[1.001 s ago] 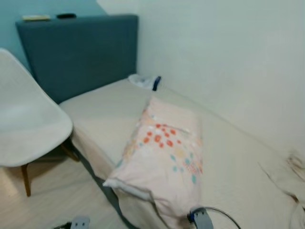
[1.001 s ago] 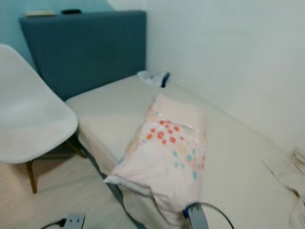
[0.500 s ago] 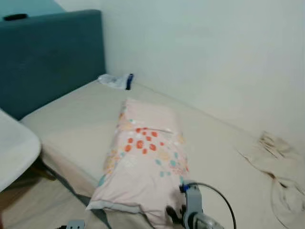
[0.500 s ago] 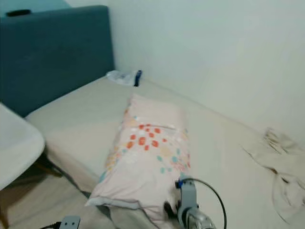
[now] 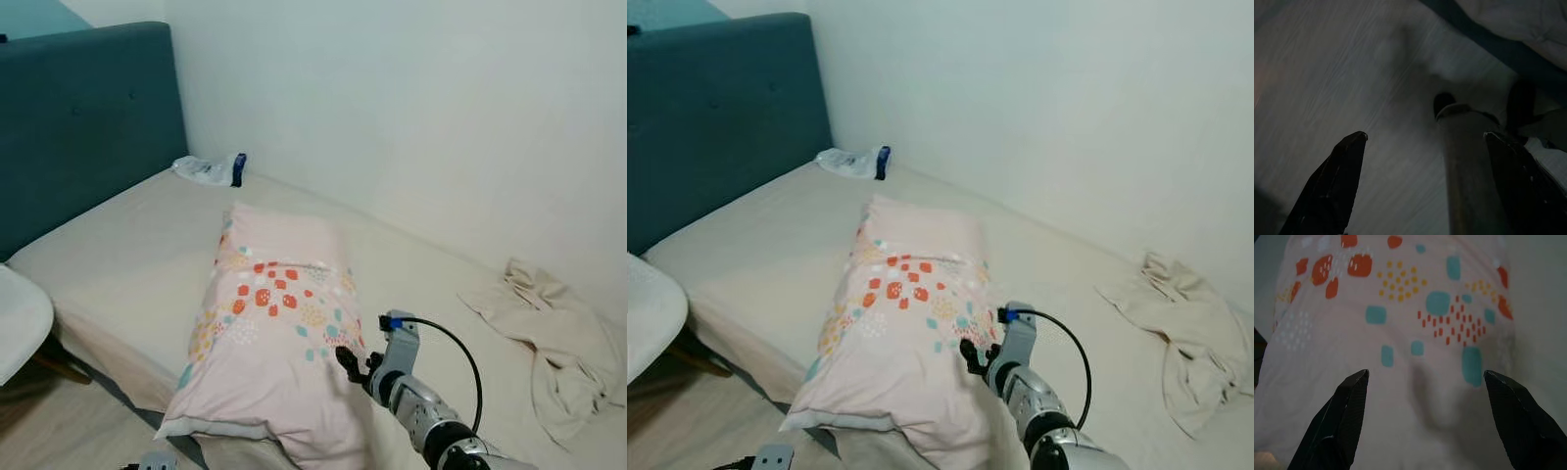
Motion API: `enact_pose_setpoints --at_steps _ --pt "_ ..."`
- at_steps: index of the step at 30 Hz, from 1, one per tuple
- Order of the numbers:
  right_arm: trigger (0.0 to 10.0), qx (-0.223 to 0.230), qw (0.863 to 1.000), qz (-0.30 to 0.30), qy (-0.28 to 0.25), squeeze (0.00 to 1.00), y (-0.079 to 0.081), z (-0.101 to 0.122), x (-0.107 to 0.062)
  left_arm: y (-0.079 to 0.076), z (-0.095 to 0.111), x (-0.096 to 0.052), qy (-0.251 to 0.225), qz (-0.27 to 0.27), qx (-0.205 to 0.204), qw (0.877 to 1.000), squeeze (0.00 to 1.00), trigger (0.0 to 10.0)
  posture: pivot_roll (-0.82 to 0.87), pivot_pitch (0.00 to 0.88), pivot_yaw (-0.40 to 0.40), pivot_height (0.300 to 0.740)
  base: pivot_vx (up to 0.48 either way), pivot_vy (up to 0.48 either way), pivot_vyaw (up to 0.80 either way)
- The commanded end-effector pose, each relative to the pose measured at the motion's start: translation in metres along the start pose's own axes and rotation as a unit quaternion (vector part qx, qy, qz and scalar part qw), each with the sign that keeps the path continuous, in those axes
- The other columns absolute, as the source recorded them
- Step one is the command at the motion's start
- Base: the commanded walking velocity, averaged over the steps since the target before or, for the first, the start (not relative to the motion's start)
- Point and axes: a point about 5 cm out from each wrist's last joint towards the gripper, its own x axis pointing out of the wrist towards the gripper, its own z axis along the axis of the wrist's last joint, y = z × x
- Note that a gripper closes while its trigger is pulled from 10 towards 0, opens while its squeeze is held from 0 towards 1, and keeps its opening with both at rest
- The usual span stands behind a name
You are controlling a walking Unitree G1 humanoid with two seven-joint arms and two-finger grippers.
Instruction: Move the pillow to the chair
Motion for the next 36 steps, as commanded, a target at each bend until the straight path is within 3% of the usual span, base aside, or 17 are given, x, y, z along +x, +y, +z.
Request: enact_pose_setpoints --at_steps 1,10,19,29,36 --pt "10.0 0.031 0.999 -0.016 0.013 0.0 -0.004 -0.004 -0.001 0.003 -0.004 -0.001 0.009 0.005 0.013 1.0 0.0 10.0 0.15 0.0 -0.08 0.725 0.0 0.0 0.0" --pt "10.0 0.045 0.999 -0.015 0.011 0.0 -0.002 -0.004 0.0 0.005 -0.005 -0.001 0.01 0.008 0.02 1.0 0.0 10.0 0.15 0.0 -0.072 0.685 0.0 0.0 0.0" --pt "10.0 0.02 0.999 -0.022 0.036 0.0 -0.003 -0.016 -0.002 0.006 -0.005 -0.001 0.01 0.009 0.027 1.0 0.0 10.0 0.15 0.0 -0.078 0.681 0.0 0.0 0.0" --pt "10.0 0.04 0.998 -0.027 0.028 0.0 -0.005 -0.014 -0.003 0.008 -0.006 -0.001 0.01 0.01 0.035 0.999 0.0 10.0 0.15 0.0 -0.073 0.641 0.0 0.0 0.0" --pt "10.0 0.036 0.999 -0.019 0.025 0.0 -0.003 -0.016 -0.002 0.008 -0.005 -0.001 0.011 0.01 0.035 0.999 0.0 10.0 0.15 0.0 -0.072 0.641 0.0 0.0 0.0"
